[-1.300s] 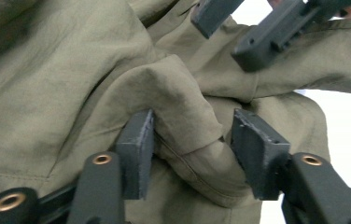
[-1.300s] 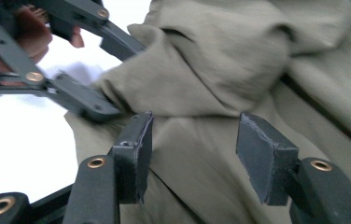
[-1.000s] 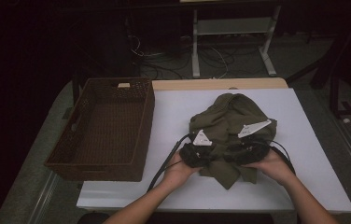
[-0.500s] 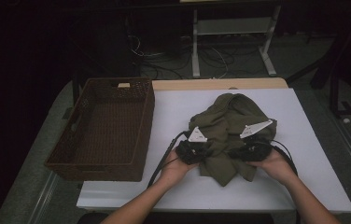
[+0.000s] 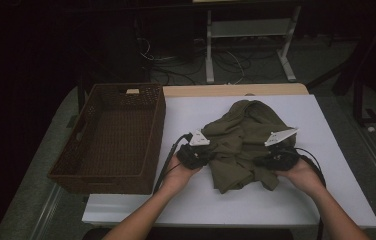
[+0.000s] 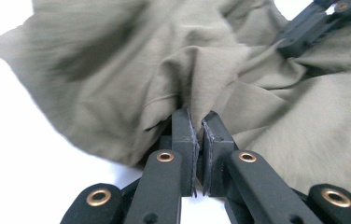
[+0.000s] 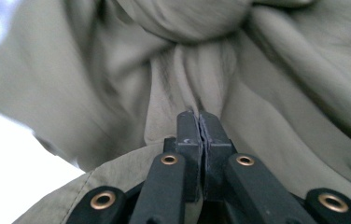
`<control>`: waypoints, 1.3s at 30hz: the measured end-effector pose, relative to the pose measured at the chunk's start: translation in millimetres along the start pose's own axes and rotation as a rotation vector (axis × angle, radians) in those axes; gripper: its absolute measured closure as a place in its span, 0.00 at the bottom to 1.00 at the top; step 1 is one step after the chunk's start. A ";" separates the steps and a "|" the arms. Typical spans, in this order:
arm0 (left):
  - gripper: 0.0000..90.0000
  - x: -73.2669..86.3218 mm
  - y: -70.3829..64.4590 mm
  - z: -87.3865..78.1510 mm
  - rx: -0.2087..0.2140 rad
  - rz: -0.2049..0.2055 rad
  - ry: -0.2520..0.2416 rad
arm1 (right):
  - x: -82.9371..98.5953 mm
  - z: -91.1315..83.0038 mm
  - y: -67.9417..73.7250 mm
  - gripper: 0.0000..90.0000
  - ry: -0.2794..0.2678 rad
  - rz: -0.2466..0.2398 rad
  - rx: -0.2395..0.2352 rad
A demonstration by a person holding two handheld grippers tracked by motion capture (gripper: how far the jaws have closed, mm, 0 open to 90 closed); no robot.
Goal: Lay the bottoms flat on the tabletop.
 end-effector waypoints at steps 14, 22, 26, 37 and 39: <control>0.95 7.5 30.8 -9.8 -0.117 -0.087 0.000 | 24.0 -24.8 -43.9 0.97 -0.001 0.073 0.112; 0.93 11.1 34.6 -6.9 -0.134 -0.104 0.018 | 30.1 -29.4 -52.7 0.79 -0.038 0.117 0.082; 0.91 11.1 34.7 -7.5 -0.131 -0.106 0.012 | 36.0 -40.2 -66.4 0.70 -0.069 0.187 0.135; 0.88 11.6 35.6 -6.3 -0.105 -0.123 0.004 | 65.0 -44.3 -97.0 0.61 -0.044 0.339 0.160; 0.88 11.6 35.4 -6.1 -0.103 -0.122 0.005 | 64.2 -40.2 -97.9 0.59 -0.035 0.339 0.169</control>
Point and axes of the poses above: each handheld gripper's, and its own axes: z roughly forward along the jaws, x roughly out of its underside, y roughly to its left, the point moved 4 cm from there along z, roughly forward along the jaws, and after that the axes turned 4 degrees about x, right-handed, at the moved point
